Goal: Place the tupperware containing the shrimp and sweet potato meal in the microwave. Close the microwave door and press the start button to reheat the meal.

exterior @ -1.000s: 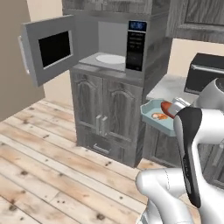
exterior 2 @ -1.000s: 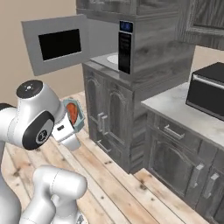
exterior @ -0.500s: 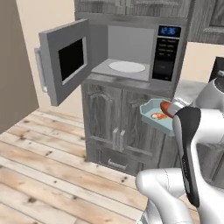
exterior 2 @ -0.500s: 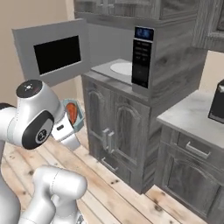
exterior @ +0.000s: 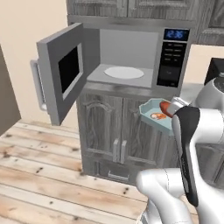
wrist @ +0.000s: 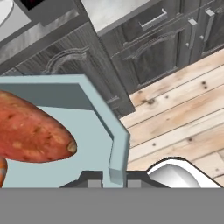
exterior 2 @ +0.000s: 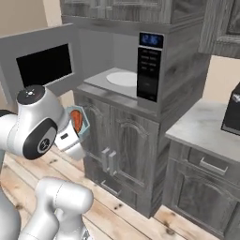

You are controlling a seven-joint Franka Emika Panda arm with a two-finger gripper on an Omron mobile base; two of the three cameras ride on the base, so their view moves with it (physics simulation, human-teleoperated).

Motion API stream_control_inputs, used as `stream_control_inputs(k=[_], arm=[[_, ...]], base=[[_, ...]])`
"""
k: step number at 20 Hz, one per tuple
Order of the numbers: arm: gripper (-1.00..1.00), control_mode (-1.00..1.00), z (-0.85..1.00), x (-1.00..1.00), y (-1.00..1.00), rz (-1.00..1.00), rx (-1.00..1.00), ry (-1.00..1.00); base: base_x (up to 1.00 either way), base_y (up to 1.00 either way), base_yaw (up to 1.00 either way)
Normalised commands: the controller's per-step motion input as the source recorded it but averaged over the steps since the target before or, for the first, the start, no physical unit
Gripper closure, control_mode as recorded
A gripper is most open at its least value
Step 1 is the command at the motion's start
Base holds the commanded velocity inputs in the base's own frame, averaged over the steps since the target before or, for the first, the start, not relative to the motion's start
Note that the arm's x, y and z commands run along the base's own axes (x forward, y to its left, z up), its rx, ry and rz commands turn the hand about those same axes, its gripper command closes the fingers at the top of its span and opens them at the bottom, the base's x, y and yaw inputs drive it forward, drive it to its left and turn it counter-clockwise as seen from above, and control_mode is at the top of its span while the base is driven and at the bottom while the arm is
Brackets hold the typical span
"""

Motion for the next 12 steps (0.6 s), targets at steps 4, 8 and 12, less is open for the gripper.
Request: stream_control_inputs(k=[4,8,12], arm=[[1.00,1.00,0.00,0.00,0.00,0.00,0.00,0.00],[1.00,1.00,0.00,0.00,0.00,0.00,0.00,0.00],[1.00,1.00,0.00,0.00,0.00,0.00,0.00,0.00]], base=[[0.61,0.29,-0.28],[0.60,0.36,-0.22],[0.58,0.38,-0.19]])
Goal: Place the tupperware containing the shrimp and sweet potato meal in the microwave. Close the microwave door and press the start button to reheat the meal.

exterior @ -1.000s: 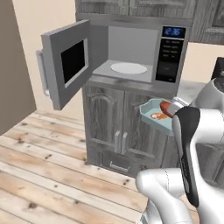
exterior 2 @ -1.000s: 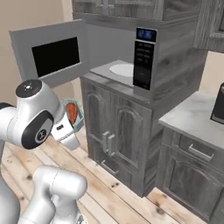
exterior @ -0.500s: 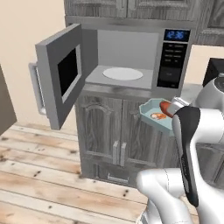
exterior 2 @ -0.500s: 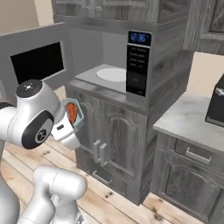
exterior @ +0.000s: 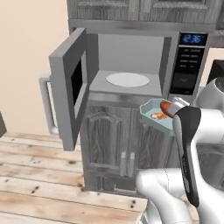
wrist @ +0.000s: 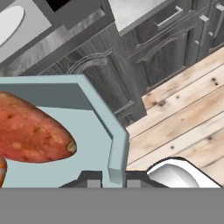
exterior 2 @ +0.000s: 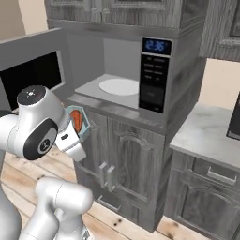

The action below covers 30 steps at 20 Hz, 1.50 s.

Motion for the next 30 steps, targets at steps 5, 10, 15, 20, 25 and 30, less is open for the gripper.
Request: stream_control_inputs(k=[5,10,15,20,25,30], arm=[[1.00,1.00,0.00,0.00,0.00,0.00,0.00,0.00],[1.00,1.00,0.00,0.00,0.00,0.00,0.00,0.00],[1.00,1.00,0.00,0.00,0.00,0.00,0.00,0.00],[1.00,1.00,0.00,0.00,0.00,0.00,0.00,0.00],[1.00,1.00,0.00,0.00,0.00,0.00,0.00,0.00],[1.00,1.00,0.00,0.00,0.00,0.00,0.00,0.00]], base=[[0.53,0.33,-0.18],[0.52,0.34,-0.19],[0.45,0.34,-0.19],[0.38,0.22,-0.17],[0.29,0.01,-0.07],[0.14,-0.03,0.05]])
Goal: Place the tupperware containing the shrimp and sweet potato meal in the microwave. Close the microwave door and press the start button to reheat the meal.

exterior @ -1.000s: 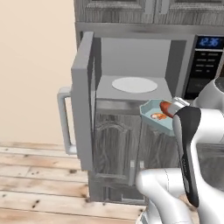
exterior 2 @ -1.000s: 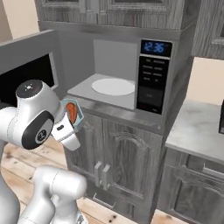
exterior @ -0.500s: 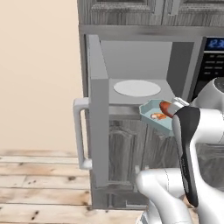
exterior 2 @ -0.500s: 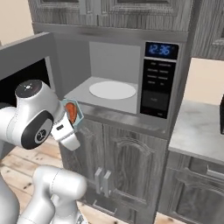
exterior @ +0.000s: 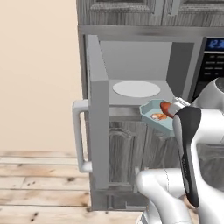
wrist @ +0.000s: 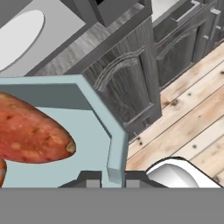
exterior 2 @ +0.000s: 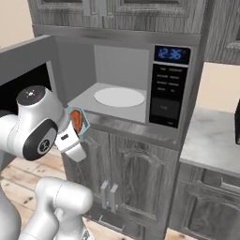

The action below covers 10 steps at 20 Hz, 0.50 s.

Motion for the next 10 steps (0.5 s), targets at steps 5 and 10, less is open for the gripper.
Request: stream_control_inputs(k=[5,10], arm=[[1.00,1.00,0.00,0.00,0.00,0.00,0.00,0.00],[1.00,1.00,0.00,0.00,0.00,0.00,0.00,0.00]], base=[[0.01,-0.11,0.20],[0.03,-0.37,0.22]])
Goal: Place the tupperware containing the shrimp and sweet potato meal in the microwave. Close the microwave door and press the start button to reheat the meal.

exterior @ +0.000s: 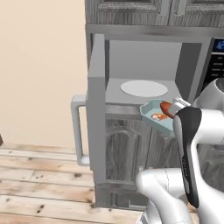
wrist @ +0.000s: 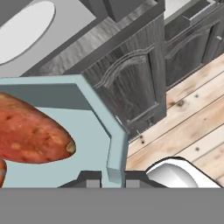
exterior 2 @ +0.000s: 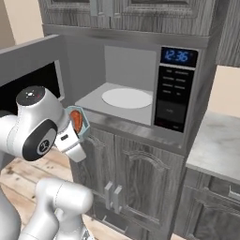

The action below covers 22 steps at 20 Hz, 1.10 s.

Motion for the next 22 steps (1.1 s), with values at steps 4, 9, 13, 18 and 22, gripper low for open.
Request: stream_control_inputs(k=[4,9,13,18,22], arm=[[1.00,1.00,0.00,0.00,0.00,0.00,0.00,0.00],[1.00,-1.00,0.00,0.00,-0.18,0.00,0.02,0.00],[1.00,-1.00,-0.06,0.00,-0.18,0.00,0.04,-0.01],[1.00,-1.00,-0.04,0.25,-0.04,0.00,0.03,0.00],[1.00,-1.00,0.00,0.64,0.01,-0.02,0.02,0.00]], base=[[0.00,-0.49,0.09],[0.00,-0.15,0.00],[0.00,0.00,0.00],[0.00,0.00,0.00],[0.00,0.00,0.00]])
